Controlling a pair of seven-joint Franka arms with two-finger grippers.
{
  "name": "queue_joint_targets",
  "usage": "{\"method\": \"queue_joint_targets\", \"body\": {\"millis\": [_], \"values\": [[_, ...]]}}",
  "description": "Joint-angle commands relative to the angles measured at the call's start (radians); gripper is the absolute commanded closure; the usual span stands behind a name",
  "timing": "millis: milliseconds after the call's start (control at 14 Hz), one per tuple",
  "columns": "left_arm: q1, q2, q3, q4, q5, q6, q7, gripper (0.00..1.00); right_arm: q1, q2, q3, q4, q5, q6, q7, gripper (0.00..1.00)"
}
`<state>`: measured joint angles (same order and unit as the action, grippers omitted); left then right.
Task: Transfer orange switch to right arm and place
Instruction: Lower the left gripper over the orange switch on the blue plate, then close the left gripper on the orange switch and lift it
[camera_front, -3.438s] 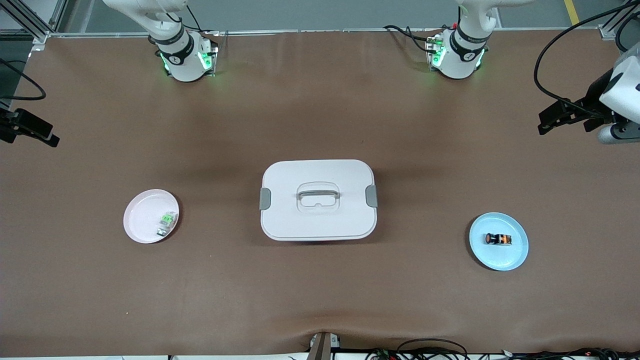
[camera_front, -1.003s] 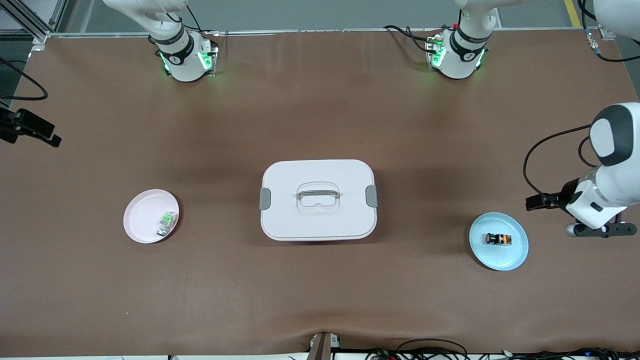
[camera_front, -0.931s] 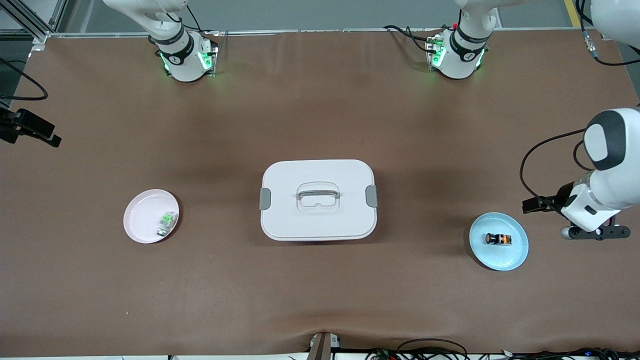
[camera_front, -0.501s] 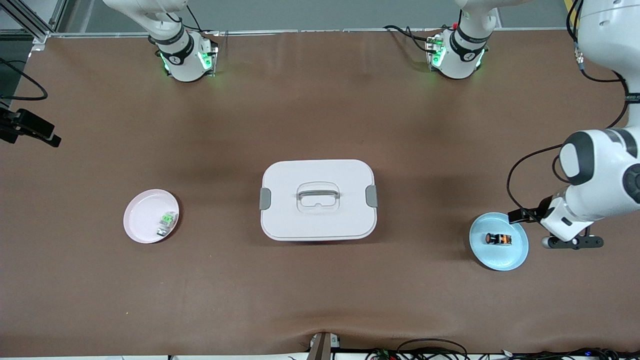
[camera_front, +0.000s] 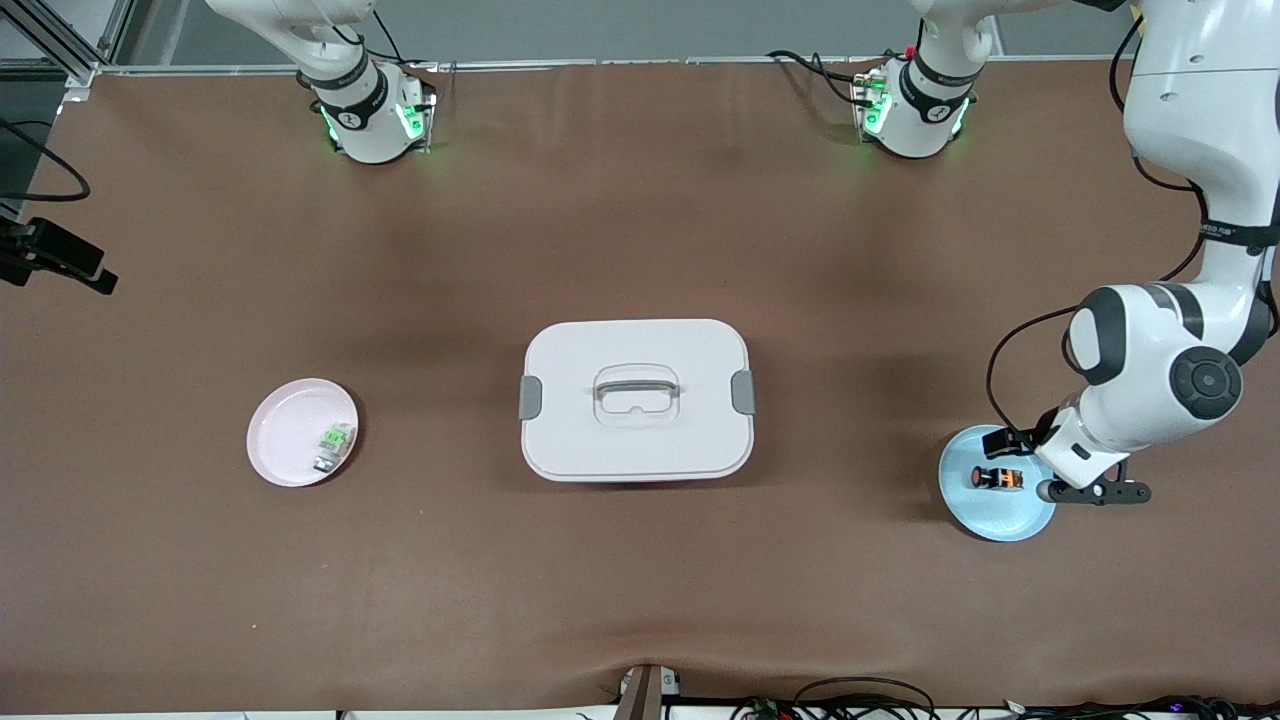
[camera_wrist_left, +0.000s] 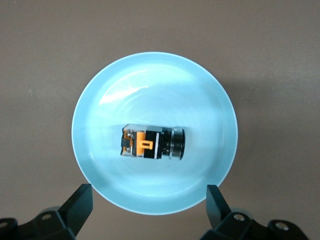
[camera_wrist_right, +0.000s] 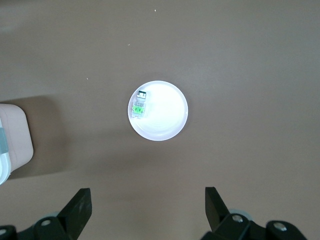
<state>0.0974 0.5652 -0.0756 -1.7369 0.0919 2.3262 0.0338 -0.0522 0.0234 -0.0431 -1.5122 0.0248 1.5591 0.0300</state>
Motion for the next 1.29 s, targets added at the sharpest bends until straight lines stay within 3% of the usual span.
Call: {"method": "queue_joint_targets", "body": {"millis": [0, 645, 1218], "values": [[0.002, 0.019, -0.001, -0.001, 0.058, 0.038, 0.021, 0.00, -0.018, -0.022, 0.012, -0.017, 0.006, 0.001, -0.001, 0.00], [0.005, 0.103, -0.004, 0.022, -0.001, 0.163, 0.026, 0.00, -0.015, -0.020, 0.012, -0.016, 0.001, 0.010, -0.005, 0.00], [0.005, 0.136, -0.004, 0.031, -0.009, 0.189, 0.031, 0.06, -0.015, -0.020, 0.012, -0.011, 0.004, 0.018, -0.007, 0.00]]}}
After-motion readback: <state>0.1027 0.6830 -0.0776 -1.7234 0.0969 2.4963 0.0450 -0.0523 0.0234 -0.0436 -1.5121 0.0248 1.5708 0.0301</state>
